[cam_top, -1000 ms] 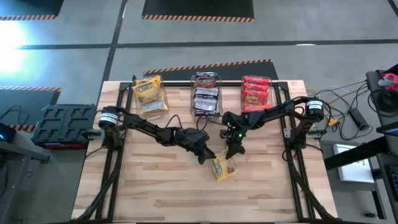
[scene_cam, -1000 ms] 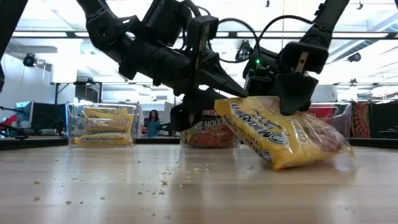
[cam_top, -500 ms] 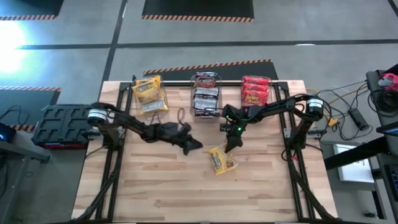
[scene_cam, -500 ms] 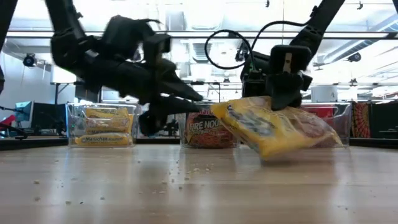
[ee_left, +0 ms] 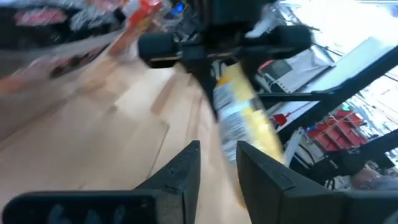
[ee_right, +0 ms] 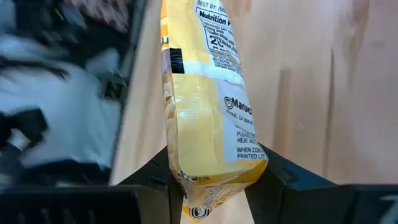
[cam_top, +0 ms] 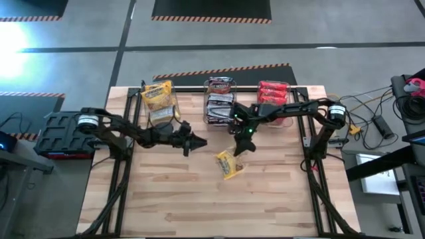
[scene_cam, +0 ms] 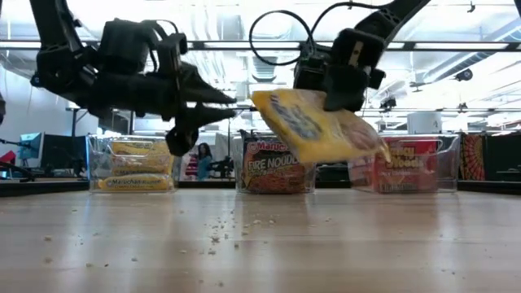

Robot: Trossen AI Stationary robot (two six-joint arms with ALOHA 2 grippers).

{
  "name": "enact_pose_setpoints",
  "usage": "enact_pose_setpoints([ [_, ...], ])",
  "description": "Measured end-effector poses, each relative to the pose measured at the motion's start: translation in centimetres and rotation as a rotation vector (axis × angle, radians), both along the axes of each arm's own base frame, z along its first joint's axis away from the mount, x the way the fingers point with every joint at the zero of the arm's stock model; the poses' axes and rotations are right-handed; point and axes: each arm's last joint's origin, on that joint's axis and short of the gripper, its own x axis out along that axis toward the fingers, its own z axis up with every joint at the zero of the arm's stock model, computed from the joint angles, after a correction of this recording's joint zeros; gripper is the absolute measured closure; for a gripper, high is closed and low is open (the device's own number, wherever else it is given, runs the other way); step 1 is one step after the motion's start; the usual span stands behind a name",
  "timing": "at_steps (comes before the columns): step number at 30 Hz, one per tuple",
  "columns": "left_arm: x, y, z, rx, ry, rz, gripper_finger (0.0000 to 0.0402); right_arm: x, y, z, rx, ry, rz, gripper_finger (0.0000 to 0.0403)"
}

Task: Sort Maruchan noodles
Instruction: Put the yellow noodle pack into the left transparent bin

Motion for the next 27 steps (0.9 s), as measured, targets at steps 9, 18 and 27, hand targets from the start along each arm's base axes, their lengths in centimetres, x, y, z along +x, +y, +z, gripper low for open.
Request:
enact_pose_setpoints([
  [9,-0.4,-0.1,1.5,0.138,-0.056,-0.026,0.0248,-0.5,0.0,0.5,-0.092,0.031,0.003,0.0285],
  [18,-0.4,-0.5,1.3,0.116,-0.047,-0.080,0.0211,1.6,-1.1,3.9,-0.276,-0.058,-0.110,0.0285],
  [27,-2.7,-0.5,1.4,0.245,-0.065,-0.008,0.0210,2.7,-3.0,8.2,-0.400,-0.152,-0.176,0.0285],
])
